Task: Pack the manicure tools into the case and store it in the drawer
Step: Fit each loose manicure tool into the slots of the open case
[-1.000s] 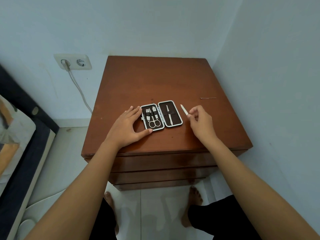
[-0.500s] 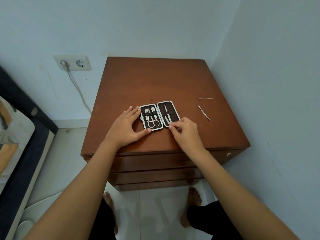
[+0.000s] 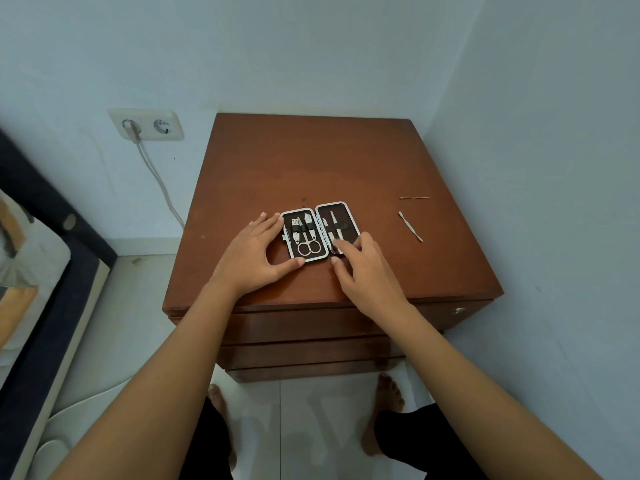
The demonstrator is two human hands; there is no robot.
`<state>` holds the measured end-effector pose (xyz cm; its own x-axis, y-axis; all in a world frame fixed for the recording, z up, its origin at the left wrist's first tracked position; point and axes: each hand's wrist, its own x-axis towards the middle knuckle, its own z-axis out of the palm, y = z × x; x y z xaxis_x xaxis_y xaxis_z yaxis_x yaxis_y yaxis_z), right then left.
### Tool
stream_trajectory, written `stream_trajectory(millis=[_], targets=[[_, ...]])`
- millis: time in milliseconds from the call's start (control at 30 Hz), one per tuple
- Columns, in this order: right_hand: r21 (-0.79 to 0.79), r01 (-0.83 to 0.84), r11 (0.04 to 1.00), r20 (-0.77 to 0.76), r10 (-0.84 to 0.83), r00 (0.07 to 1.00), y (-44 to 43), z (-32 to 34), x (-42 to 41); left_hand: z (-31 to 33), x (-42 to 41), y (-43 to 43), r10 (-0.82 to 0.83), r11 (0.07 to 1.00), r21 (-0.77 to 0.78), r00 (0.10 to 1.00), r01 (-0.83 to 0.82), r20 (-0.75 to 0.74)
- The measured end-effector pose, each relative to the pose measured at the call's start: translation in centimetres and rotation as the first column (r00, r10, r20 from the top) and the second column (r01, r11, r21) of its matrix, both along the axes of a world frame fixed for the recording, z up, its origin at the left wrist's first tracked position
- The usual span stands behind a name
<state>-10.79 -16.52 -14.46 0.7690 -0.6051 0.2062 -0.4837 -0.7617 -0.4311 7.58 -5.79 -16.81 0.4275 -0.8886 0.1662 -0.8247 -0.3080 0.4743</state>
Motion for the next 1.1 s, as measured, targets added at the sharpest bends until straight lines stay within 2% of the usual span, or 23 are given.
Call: stream_trajectory(millis=[133,333,400,467,533,633,700,767,967,1100], targets=[[0.001,0.000,1.000,0.000,0.000,1.000,-0.2,-0.3,-0.1,0.0,0.1,0.0,-0.001,1.000,0.006,1.000,0.001,0.003],[0.095,-0.001,0.996,0.033,-0.002,0.999,-0.8,-0.7,0.6,0.0,0.1,0.0,0.001,1.000,0.008,1.000,-0.001,-0.004],[0.162,0.002,0.987,0.117,-0.021,0.993,-1.2,-0.6,0.2,0.0,0.1,0.0,-0.002,1.000,0.003,1.000,0.002,-0.008],[0.177,0.085,0.980,0.226,-0.125,0.966,-2.5,-0.4,-0.6,0.1,0.1,0.0,-0.003,1.000,-0.001,1.000,0.003,-0.010],[0.161,0.245,0.956,0.256,-0.280,0.925,-4.6,-0.1,-2.0,0.1,0.1,0.0,0.000,1.000,-0.004,1.000,0.000,-0.009],[0.168,0.450,0.877,0.169,-0.476,0.863,-7.8,0.2,-4.1,0.0,0.1,0.0,0.002,1.000,-0.014,1.000,-0.002,-0.009],[0.160,0.525,0.836,0.065,-0.539,0.840,-9.2,0.3,-5.0,0.0,0.1,0.0,0.002,1.000,-0.008,1.000,-0.002,-0.013],[0.144,0.538,0.831,-0.006,-0.543,0.840,-9.7,0.3,-5.1,0.1,0.1,-0.1,0.004,1.000,-0.007,1.000,-0.004,-0.021],[0.184,0.557,0.810,-0.038,-0.561,0.827,-9.4,0.0,-3.9,0.2,0.0,0.1,0.005,1.000,-0.005,0.999,-0.005,-0.037],[0.105,0.549,0.829,-0.097,-0.541,0.835,-9.3,-0.1,-3.5,0.2,0.0,0.0,0.009,1.000,-0.011,1.000,-0.009,-0.026]])
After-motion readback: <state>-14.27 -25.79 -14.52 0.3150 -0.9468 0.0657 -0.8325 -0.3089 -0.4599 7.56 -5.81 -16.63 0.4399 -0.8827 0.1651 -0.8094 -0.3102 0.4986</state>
